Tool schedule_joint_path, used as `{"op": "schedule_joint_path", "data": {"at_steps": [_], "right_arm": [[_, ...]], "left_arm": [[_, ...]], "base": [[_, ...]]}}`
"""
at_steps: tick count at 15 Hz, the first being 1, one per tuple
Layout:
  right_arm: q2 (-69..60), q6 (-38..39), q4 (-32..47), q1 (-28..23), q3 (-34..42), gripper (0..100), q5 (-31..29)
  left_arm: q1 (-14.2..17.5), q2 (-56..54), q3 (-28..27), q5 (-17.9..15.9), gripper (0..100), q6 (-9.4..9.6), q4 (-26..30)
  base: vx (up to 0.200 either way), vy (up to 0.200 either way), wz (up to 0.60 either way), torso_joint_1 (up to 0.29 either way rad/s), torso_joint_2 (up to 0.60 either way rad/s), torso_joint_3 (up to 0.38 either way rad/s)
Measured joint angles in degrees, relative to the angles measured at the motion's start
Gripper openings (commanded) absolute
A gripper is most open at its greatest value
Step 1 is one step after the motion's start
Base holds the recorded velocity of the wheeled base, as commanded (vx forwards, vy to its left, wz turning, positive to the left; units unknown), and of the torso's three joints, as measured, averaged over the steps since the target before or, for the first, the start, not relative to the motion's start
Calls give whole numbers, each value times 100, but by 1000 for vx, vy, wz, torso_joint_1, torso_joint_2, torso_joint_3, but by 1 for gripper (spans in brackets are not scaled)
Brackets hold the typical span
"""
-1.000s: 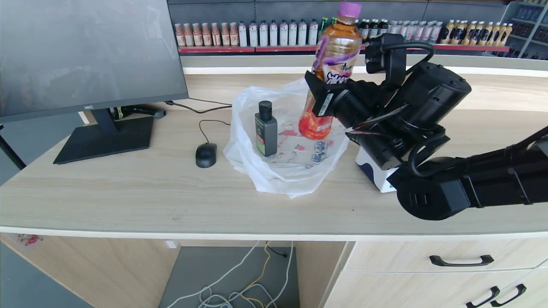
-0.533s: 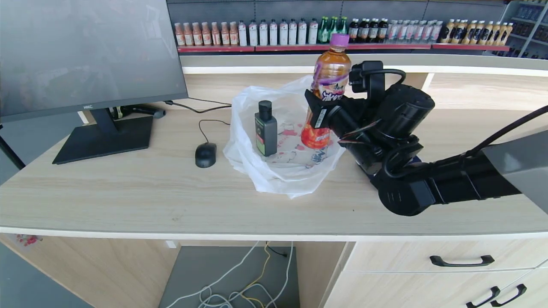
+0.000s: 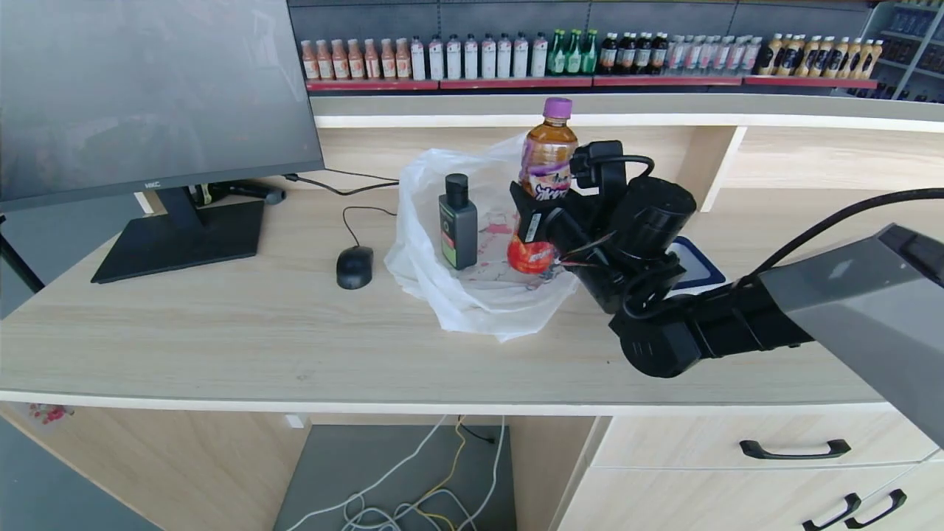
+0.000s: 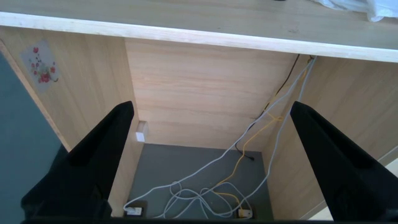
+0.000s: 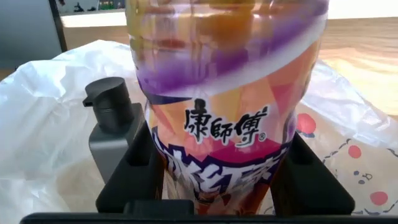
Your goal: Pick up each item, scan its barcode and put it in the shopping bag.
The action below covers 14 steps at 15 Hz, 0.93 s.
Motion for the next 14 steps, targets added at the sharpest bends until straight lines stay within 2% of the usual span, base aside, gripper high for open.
{"op": "schedule_joint_path", "data": {"at_steps": [14], "right_arm": [[579, -62, -73, 27, -52, 0, -215]], "left_arm": [[2, -2, 0, 0, 100, 0, 0]], "base": [[0, 0, 0, 0, 0, 0]]}}
